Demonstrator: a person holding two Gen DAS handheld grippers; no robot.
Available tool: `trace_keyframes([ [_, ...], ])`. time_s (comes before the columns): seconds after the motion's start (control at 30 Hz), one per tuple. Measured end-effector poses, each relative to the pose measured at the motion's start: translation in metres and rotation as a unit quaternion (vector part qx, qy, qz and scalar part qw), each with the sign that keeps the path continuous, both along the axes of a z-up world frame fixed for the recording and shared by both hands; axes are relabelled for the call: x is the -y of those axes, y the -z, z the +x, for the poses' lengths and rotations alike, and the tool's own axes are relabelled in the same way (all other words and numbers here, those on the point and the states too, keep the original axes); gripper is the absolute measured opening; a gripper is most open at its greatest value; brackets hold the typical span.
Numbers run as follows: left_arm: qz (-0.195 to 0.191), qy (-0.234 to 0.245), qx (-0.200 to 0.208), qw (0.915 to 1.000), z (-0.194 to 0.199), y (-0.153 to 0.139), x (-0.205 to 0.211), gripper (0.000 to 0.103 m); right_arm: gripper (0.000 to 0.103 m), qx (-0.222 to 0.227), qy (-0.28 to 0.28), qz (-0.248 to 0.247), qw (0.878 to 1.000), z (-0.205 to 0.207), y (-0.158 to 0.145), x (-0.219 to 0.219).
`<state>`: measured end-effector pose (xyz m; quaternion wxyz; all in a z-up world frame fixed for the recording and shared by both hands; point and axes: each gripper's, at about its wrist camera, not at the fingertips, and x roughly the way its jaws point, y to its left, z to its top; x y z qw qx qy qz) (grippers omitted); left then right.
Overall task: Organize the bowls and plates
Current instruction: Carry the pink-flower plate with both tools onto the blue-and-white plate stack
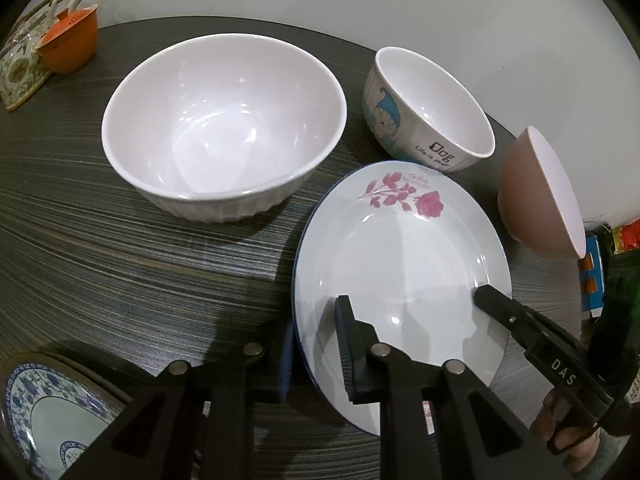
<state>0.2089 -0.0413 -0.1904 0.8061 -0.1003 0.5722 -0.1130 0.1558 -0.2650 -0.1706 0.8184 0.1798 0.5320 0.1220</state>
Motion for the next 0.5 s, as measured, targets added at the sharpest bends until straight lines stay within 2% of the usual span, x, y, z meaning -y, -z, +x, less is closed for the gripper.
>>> trace_keyframes([
  [0.5, 0.000, -0.002, 0.008, 1.0000, -0.022, -0.014, -0.001, 0.018, 0.012, 0.008, -0.009, -0.004, 1.000, -0.015, -0.012, -0.012],
])
